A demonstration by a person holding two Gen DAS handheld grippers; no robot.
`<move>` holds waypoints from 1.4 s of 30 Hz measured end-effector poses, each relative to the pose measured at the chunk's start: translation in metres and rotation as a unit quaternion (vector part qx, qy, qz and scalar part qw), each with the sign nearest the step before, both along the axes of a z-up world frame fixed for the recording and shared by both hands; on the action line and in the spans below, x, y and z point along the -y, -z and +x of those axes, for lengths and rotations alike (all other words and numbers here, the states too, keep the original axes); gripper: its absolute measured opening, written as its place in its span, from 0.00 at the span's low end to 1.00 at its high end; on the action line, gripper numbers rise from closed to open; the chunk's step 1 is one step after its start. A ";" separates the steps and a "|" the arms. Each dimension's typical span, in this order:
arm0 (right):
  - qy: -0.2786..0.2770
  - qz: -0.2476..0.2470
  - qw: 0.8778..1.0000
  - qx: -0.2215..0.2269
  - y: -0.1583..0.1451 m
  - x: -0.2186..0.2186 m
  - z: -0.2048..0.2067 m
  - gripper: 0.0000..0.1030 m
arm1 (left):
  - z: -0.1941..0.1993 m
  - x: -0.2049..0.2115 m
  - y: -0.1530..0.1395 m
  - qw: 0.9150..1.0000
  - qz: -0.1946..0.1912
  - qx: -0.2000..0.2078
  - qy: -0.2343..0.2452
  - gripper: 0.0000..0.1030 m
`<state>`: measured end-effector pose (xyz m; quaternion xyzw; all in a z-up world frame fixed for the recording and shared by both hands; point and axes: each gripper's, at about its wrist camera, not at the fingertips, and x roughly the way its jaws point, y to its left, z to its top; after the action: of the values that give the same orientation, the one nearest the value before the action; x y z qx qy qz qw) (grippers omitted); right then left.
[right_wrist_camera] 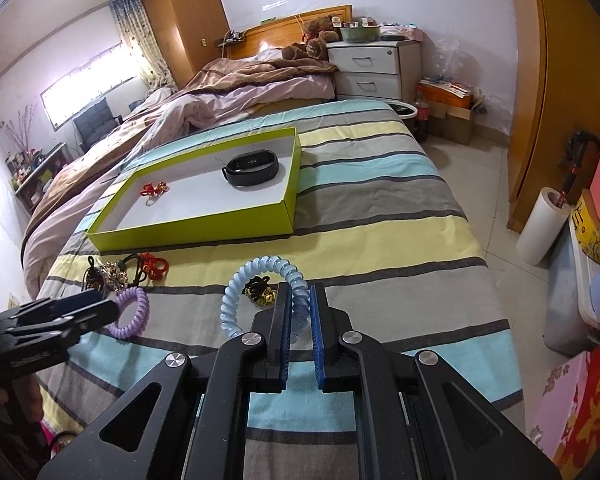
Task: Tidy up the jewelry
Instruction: 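Grasp the purple coil hair tie with the left tool while the right tool holds the blue one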
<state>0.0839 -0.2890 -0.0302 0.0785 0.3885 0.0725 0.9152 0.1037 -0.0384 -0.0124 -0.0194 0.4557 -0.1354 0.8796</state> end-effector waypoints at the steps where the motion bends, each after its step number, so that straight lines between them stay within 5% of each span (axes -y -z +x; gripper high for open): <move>1: -0.002 0.000 1.000 0.000 0.000 0.000 0.000 0.09 | 0.000 0.001 0.001 1.000 0.010 0.004 -0.001 0.47; 5: -0.007 0.003 1.000 -0.001 0.000 -0.001 0.000 0.09 | 0.003 0.003 0.004 1.000 -0.001 -0.005 0.009 0.42; 22: -0.016 0.013 1.000 -0.001 0.002 -0.001 0.000 0.09 | 0.003 0.017 0.009 0.997 0.067 0.008 0.022 0.10; 42: -0.014 0.007 1.000 0.011 -0.010 -0.008 -0.006 0.09 | -0.009 -0.005 -0.019 0.999 0.020 0.039 0.006 0.09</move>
<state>0.0779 -0.2813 -0.0202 0.0783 0.3788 0.0892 0.9178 0.0948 -0.0336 0.0063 0.0063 0.4240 -0.1322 0.8959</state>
